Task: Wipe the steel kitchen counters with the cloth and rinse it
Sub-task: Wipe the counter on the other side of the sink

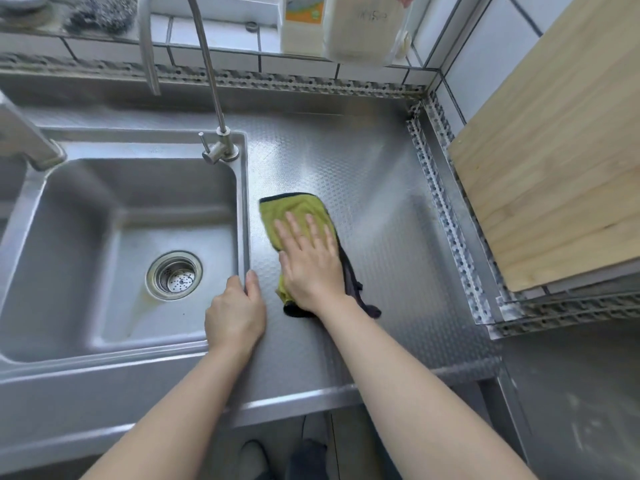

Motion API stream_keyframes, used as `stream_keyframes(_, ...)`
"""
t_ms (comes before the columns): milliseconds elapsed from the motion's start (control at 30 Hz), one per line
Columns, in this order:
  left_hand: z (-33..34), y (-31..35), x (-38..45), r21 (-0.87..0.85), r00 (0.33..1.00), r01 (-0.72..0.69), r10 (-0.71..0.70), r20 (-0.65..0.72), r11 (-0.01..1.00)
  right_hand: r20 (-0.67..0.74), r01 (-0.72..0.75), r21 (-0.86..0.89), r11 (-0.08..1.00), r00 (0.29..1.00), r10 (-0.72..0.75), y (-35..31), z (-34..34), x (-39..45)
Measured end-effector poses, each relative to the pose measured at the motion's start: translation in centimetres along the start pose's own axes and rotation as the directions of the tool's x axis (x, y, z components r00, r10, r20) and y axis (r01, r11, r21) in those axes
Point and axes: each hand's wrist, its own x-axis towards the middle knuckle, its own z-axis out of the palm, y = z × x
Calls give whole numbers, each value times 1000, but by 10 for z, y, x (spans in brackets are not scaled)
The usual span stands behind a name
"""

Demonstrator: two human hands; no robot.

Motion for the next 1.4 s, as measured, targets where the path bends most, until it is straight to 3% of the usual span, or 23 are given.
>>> stream_keyframes(100, -22, -32, 0, 173, 979, -149, 119, 168, 974, 66, 139, 10, 990, 988, -139, 9, -8, -5)
stream_keyframes(267, -48, -74, -27, 405, 967, -255, 238, 93, 878, 14, -142, 7, 990, 990, 142, 8, 1, -75)
stream_keyframes(400, -54, -74, -37, 471, 958, -285, 257, 126, 835, 43, -93, -9, 996, 995, 93, -9, 10, -99)
stream_keyframes(633, -48, -78, -33, 489, 955, -287, 288, 75, 824, -18, -175, 27, 984, 984, 175, 5, 0, 8)
stream_keyframes(767, -44, -81, -29, 512, 958, -269, 279, 59, 816, 14, -190, 26, 982, 982, 189, 2, -4, 68)
stream_keyframes(867, -43, -82, -27, 513, 960, -261, 278, 46, 818, 35, -86, 37, 996, 996, 85, -6, -5, 59)
stream_keyframes(967, -44, -80, -30, 499, 959, -261, 280, 39, 826, 49, 140, -17, 990, 989, -139, -14, 0, 2)
stream_keyframes(1133, -50, -75, -35, 454, 956, -273, 293, 29, 848, 156, 436, -25, 899, 890, -428, -8, 1, -56)
stream_keyframes(1200, -52, -75, -41, 429, 941, -314, 336, 27, 847, 162, 469, -20, 883, 873, -460, 12, -6, -51)
stream_keyframes(1267, -53, -80, -46, 423, 933, -338, 358, 35, 840, 117, 330, -32, 943, 939, -324, 31, -12, -46)
stream_keyframes(1333, -54, -91, -53, 428, 923, -351, 385, 7, 833, 55, 70, -7, 998, 996, -69, 50, -14, -46)
stream_keyframes(1400, -55, -103, -61, 440, 920, -351, 392, -3, 827, 1, -134, 13, 991, 991, 134, 61, -14, -53)
